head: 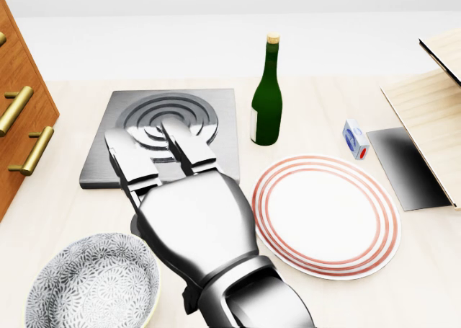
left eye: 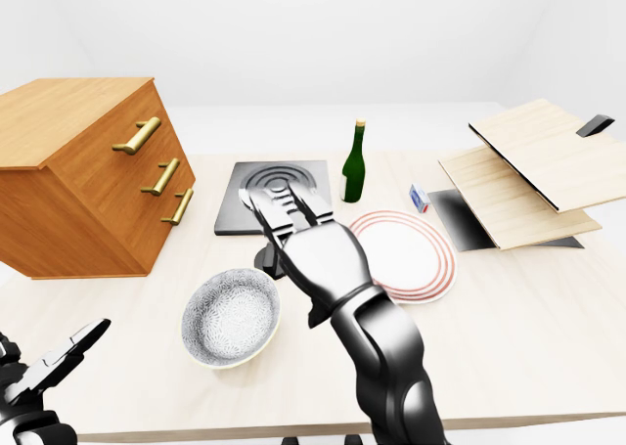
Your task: Pick up the akita bowl and put it on the plate.
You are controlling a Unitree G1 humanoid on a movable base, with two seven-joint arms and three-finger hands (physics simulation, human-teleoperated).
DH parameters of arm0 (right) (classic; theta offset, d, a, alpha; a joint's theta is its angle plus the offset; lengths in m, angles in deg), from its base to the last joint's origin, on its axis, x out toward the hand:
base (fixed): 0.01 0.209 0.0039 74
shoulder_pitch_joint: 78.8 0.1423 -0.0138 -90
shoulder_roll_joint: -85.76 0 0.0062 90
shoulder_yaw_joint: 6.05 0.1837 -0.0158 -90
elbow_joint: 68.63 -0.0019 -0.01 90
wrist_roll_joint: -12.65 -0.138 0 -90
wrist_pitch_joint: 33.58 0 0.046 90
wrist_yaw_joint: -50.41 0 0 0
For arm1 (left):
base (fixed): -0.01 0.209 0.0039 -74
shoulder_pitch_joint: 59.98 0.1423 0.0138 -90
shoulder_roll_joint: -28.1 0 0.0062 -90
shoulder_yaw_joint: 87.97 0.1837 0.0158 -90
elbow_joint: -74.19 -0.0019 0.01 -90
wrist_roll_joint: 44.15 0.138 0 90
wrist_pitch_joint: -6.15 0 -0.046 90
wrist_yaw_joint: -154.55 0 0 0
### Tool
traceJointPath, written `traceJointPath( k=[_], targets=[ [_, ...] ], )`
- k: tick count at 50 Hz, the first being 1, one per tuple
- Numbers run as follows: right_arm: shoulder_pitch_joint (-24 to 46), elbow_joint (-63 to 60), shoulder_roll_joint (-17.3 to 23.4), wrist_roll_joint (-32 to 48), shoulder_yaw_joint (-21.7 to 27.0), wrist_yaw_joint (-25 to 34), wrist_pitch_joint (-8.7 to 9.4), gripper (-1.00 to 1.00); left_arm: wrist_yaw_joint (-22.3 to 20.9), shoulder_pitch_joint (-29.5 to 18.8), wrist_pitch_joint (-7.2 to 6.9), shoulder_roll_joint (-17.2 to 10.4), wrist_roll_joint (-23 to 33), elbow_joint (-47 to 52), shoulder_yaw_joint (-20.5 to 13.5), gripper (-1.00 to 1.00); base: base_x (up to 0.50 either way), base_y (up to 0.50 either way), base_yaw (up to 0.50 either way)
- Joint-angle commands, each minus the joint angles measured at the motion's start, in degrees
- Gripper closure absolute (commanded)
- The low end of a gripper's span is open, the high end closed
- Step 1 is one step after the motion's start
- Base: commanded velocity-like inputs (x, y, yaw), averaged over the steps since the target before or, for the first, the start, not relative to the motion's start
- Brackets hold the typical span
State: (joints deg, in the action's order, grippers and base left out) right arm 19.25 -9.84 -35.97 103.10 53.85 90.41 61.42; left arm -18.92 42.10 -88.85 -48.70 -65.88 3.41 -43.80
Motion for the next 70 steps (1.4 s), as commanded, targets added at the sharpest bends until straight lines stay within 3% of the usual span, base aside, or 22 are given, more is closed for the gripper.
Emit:
traceJointPath(
  k=[1,10,32,70],
  targets=[
    [-1.1,2.5,0.4,-0.5,-1.4,0.0,0.00,-0.97,0.0,0.0,0.00,0.0,-0.1,0.0,0.0,-1.00,0.00,0.00,0.00],
    [-1.6,3.3,-1.0,1.0,-4.0,0.0,0.00,-0.97,-0.1,0.0,0.00,0.0,-0.2,-0.2,0.0,-1.00,0.00,0.00,0.00],
    [-5.1,5.1,-0.2,1.3,-10.0,0.0,0.00,-0.97,-0.3,0.1,0.00,0.1,-0.3,0.0,-0.3,-1.00,0.00,0.00,0.00],
    [-6.0,8.8,1.1,0.2,-10.6,0.0,0.00,-0.97,-0.1,-0.2,0.00,-0.1,-0.3,0.3,-0.2,-1.00,0.00,0.00,0.00]
  ],
)
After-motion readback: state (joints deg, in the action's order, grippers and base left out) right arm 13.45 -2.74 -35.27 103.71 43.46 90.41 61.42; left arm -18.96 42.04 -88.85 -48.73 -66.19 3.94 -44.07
